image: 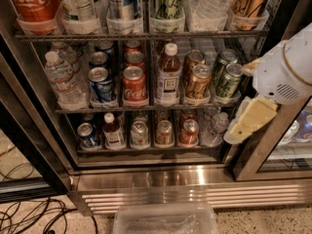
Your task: Pick blue plastic bottle from middle shelf of fridge
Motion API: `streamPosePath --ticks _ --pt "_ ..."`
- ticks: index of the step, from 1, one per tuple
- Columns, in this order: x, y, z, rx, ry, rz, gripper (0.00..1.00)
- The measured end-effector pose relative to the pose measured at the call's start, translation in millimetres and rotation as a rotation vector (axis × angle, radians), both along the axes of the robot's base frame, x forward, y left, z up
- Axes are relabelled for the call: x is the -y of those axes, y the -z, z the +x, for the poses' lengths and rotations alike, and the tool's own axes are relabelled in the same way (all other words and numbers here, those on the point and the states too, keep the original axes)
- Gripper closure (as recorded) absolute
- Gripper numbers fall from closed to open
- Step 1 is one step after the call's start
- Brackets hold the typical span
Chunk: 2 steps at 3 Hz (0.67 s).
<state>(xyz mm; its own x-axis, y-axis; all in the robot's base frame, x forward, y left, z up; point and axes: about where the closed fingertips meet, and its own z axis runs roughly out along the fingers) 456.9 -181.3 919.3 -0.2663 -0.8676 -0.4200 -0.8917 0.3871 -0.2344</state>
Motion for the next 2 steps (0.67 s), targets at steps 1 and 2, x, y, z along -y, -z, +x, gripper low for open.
streamPosePath --ticks 1,2 --pt "-19.2 8.5 23.4 0.071 0.026 0.097 0.00" --pt "-19.3 8.6 23.4 0.071 0.026 0.097 0.00"
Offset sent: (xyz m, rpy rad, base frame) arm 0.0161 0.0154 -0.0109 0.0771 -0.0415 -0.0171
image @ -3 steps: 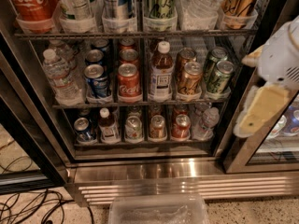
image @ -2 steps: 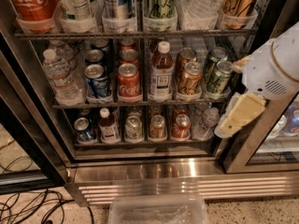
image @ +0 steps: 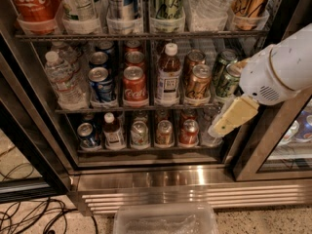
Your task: Pick blue plastic bottle from middle shelf of fridge
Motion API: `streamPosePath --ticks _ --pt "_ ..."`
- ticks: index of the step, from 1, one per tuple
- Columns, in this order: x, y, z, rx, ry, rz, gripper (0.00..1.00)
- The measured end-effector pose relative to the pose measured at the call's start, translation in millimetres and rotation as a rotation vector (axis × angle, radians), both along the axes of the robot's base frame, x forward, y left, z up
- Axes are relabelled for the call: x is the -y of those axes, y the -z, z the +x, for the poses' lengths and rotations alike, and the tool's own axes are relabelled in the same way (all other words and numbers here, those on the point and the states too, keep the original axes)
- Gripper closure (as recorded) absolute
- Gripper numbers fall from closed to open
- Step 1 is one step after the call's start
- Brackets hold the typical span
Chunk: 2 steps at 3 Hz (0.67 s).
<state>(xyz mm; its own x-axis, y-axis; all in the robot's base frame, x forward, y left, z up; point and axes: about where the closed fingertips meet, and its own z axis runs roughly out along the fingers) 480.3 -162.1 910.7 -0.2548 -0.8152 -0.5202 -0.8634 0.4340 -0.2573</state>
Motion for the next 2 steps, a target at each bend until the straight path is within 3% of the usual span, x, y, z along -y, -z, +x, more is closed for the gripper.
streamPosePath --ticks 1,2 --pt "-13 12 3 0.029 0.028 0.026 0.00" --pt "-46 32 17 0.085 0.054 0.095 0.00"
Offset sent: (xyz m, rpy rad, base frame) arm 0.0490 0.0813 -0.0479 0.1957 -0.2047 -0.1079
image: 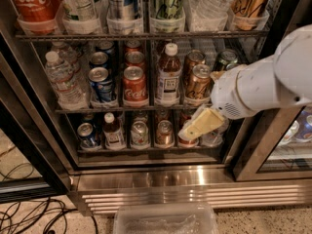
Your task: Pick blue plastic bottle from middle shelf of fridge
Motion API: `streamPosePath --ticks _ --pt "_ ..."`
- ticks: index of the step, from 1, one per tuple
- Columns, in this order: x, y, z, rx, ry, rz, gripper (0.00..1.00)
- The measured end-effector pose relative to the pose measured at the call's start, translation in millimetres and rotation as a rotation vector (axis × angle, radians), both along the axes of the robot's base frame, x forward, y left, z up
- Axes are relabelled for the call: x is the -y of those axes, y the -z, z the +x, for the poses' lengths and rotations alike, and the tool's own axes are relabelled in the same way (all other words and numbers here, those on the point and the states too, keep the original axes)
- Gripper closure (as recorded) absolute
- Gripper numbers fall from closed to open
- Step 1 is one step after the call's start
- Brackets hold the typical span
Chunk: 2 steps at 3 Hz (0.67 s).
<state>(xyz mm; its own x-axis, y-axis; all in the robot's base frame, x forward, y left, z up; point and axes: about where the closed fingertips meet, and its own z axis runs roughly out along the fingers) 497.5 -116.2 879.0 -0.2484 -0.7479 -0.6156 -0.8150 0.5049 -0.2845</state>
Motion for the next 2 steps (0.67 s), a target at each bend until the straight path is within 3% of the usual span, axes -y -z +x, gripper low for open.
streamPosePath --ticks 2 --pt "-44 1 29 0.125 0.089 0.123 0.00"
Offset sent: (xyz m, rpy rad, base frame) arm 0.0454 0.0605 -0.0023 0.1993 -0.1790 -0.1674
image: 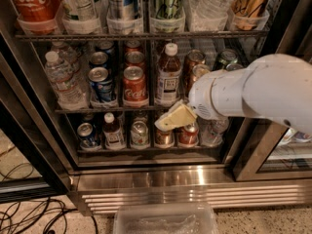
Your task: Pick blue plastic bottle from middle shelf of fridge
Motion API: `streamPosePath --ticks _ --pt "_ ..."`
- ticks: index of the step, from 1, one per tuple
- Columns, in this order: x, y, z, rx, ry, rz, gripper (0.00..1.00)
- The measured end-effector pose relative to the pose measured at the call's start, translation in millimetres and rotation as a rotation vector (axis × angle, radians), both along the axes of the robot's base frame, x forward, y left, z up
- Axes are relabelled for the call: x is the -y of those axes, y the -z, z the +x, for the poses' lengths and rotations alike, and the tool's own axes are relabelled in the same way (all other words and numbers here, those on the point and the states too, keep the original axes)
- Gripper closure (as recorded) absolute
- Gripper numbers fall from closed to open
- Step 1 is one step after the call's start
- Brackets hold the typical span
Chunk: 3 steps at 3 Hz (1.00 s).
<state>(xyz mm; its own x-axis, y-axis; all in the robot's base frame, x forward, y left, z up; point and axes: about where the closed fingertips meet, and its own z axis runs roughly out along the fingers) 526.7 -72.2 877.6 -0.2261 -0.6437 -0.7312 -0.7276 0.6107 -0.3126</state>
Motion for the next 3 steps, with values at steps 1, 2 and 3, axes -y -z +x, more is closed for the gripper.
streamPosePath --ticks 1,2,3 --pt "-3 -3 4 0.030 0.097 0.102 0.00" --pt "-9 -7 8 0.057 0.160 0.205 0.00" --pt "-30 -16 5 0.133 0.205 0.296 0.00"
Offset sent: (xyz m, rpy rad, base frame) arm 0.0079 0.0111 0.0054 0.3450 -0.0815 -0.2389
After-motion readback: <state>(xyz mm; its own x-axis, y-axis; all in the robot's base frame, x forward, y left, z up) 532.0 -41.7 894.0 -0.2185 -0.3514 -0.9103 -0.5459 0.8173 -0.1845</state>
